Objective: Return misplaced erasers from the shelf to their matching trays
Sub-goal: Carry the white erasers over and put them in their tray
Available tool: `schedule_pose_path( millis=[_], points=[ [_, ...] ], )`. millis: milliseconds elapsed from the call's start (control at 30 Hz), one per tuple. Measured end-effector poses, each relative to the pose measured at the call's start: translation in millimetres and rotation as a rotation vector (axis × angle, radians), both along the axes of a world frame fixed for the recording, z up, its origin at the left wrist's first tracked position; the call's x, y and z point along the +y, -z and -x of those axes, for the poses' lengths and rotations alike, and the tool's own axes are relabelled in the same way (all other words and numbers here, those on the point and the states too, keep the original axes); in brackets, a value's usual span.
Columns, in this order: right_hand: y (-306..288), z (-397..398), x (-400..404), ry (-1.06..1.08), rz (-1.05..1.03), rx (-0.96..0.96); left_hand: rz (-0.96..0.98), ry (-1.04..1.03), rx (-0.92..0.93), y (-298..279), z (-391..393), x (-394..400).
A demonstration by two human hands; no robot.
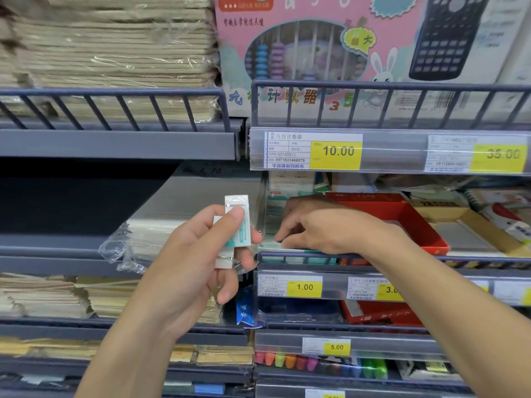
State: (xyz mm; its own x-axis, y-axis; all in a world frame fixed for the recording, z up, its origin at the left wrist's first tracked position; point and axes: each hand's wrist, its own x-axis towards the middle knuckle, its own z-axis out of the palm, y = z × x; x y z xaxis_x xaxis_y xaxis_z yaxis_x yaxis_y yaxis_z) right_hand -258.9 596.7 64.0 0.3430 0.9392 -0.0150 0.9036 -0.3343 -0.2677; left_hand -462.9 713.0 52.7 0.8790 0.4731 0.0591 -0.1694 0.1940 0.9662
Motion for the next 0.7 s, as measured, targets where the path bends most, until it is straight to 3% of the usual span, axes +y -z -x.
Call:
schedule_pose_path(
  millis=[100, 200, 267, 467, 600, 667, 700],
  points=[
    [-9.5, 7.5, -10.5, 0.016, -0.151, 0.053, -0.023, 0.014, -0.006, 0.3, -1.5, -2.6],
    [-17.0, 27.0, -23.4, -0.038, -0.396, 0.53, -0.072, 0.028, -0.01, 2.3, -3.7, -3.9],
    [-17.8, 40.5, -26.6, -0.117, -0.493, 0.731, -0.091, 0.052, -0.025, 3.5, -5.4, -5.3],
    [-5.8, 51.7, -16.7, -0.004, -0.755, 0.947, -0.103, 0.03, 0.002, 2.6, -9.2, -5.6],
    [-10.3, 35.4, -22.8, 0.017, -0.872, 1.17, -0.007, -0.029, -0.025, 4.2, -7.9, -1.6],
    [-14.4, 25.8, -29.4, 0.116, -0.828, 1.099, 0.028, -0.04, -0.041, 5.4, -7.5, 0.1],
    [-14.7, 20.6, -32.8, 0.202, -0.762, 0.953, 0.035, -0.045, -0.046, 5.8, -7.6, 1.0]
  ],
)
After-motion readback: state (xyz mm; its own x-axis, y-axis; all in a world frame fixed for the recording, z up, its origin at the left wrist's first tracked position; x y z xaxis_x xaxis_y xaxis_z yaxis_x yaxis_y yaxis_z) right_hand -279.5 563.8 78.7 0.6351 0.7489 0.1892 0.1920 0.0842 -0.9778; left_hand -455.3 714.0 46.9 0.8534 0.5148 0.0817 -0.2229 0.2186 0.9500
